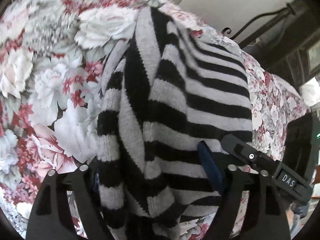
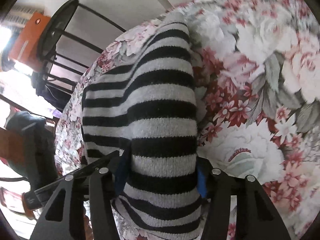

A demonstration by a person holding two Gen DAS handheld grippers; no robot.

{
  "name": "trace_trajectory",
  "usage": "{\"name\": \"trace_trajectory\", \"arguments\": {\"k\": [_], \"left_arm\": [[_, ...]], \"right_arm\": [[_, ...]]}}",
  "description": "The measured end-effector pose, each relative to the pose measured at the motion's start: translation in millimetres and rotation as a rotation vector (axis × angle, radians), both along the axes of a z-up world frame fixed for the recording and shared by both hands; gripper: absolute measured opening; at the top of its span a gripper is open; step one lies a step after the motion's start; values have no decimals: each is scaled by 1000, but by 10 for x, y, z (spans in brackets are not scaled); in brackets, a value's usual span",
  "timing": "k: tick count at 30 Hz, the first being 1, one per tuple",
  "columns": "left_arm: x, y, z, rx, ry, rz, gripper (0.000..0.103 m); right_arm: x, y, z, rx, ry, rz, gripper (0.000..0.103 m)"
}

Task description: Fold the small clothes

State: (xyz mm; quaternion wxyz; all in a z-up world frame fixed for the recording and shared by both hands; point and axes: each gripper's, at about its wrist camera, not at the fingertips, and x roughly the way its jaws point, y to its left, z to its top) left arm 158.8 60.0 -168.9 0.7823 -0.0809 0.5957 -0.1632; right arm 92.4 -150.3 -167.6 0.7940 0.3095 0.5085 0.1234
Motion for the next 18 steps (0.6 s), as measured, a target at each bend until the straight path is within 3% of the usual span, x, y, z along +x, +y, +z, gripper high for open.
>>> {"name": "trace_trajectory", "arguments": {"k": [10, 14, 18], "left_arm": [[-310, -339, 531, 2, -92, -27, 74], [-487, -678, 692, -28, -103, -91, 74], [-707, -1087, 798, -13, -126, -152, 73]], "right_arm": [[-341, -160, 499, -43, -61, -3, 52], [-609, -452, 780, -79, -102, -49, 52], [-873, -818, 859, -75, -96, -118, 52]]}}
